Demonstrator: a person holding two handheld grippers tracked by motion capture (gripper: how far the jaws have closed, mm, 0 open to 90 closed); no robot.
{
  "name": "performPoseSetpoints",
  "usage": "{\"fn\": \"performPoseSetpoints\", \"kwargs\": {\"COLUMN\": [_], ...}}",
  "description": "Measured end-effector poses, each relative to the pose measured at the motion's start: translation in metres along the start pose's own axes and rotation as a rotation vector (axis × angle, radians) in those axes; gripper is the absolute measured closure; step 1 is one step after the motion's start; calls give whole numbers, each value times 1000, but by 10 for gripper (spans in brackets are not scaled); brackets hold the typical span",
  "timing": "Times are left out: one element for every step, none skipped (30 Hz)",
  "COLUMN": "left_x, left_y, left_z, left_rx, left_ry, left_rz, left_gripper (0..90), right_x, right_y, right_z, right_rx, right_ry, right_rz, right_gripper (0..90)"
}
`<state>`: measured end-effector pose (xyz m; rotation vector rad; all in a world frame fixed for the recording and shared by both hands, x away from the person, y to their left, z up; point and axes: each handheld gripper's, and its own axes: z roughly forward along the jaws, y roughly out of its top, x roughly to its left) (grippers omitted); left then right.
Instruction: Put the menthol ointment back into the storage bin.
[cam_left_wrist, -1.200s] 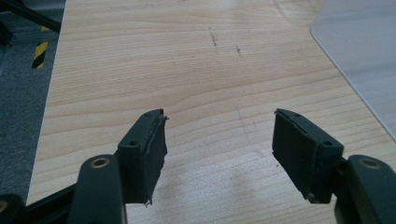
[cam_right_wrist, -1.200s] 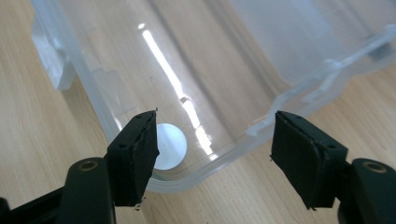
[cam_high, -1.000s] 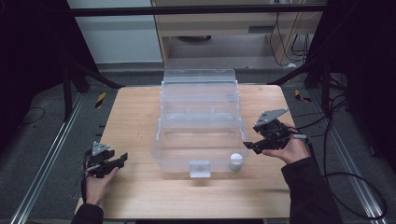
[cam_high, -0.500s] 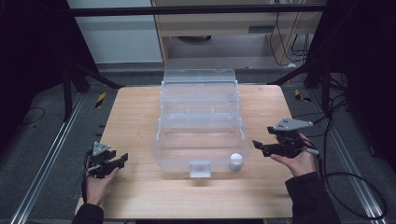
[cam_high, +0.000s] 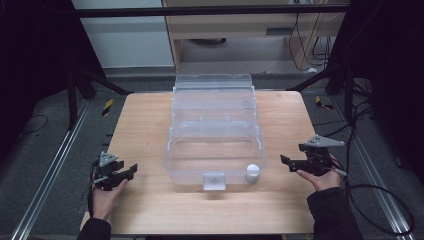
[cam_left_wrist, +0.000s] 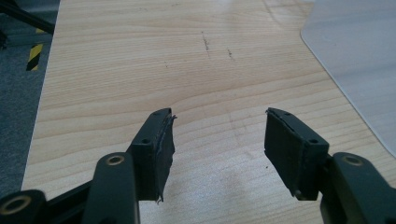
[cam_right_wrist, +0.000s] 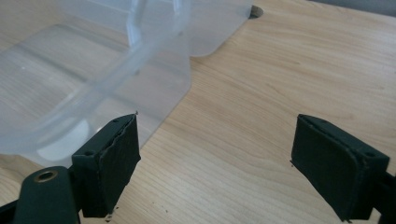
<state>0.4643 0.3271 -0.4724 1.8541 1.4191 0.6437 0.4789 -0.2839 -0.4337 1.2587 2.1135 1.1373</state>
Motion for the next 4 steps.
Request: {"fn": "performPoseSetpoints", "kwargs": {"left_x": [0,0,1,1], "left_y": [0,0,-1,-1], "left_z": [0,0,1,1], "left_rx": [0,2,2,2], "left_ry": [0,4,3,6], "left_rz": [0,-1,-4,-5], "left_gripper": [409,403,396,387], "right_x": [-1,-2,-3,-4], "right_y": [-3,-5,-8,-10], "right_z": [2,3,5,6], "right_rx": [9,14,25,31], "right_ry": [-1,-3,-3,-9], "right_rz": [7,8,14,13], "right_gripper": [155,154,154,152]}}
